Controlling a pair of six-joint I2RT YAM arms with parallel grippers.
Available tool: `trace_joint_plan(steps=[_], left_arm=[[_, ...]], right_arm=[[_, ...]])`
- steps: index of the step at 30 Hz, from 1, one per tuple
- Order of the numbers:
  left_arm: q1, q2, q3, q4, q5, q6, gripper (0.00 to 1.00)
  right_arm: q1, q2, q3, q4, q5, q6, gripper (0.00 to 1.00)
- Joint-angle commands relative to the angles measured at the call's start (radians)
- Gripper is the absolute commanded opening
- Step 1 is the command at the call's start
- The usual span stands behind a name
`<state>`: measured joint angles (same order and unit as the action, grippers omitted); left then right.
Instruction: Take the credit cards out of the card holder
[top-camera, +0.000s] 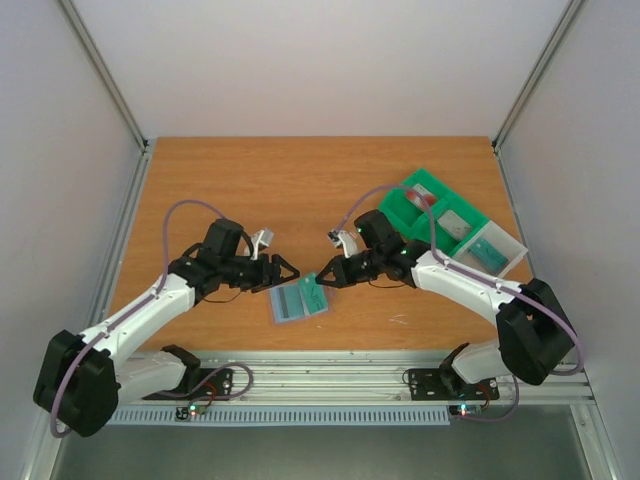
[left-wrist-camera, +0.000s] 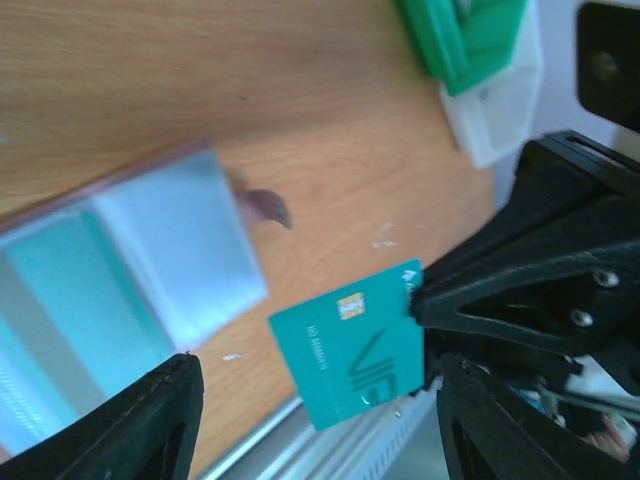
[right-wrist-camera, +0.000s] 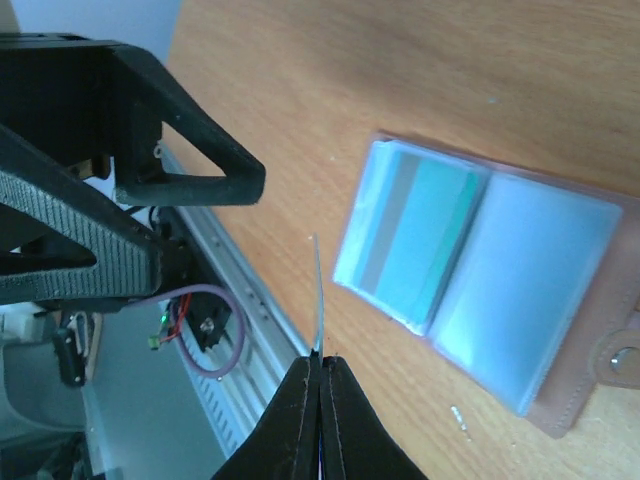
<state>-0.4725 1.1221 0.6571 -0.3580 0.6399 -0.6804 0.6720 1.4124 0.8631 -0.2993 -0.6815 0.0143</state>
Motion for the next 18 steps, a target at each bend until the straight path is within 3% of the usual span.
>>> trace_joint_plan(steps=[1, 11, 18], left_arm=[[-0.002, -0.021, 0.024, 0.041, 0.192, 0.027, 0.65], [-0.002, -0.052, 0.032, 0.053, 0.325, 0.037, 0.62], [-0.002, -0.053, 0.032, 0.061, 0.386, 0.035, 0.42]], right_arm=[[-0.003, -0.04, -0.027, 0.042, -0.103, -0.053, 0.01], [-0.004, -0.088, -0.059, 0.128, -0.234, -0.039, 0.01], [-0.004, -0.095, -0.069, 0.183, -0.274, -0.016, 0.01]])
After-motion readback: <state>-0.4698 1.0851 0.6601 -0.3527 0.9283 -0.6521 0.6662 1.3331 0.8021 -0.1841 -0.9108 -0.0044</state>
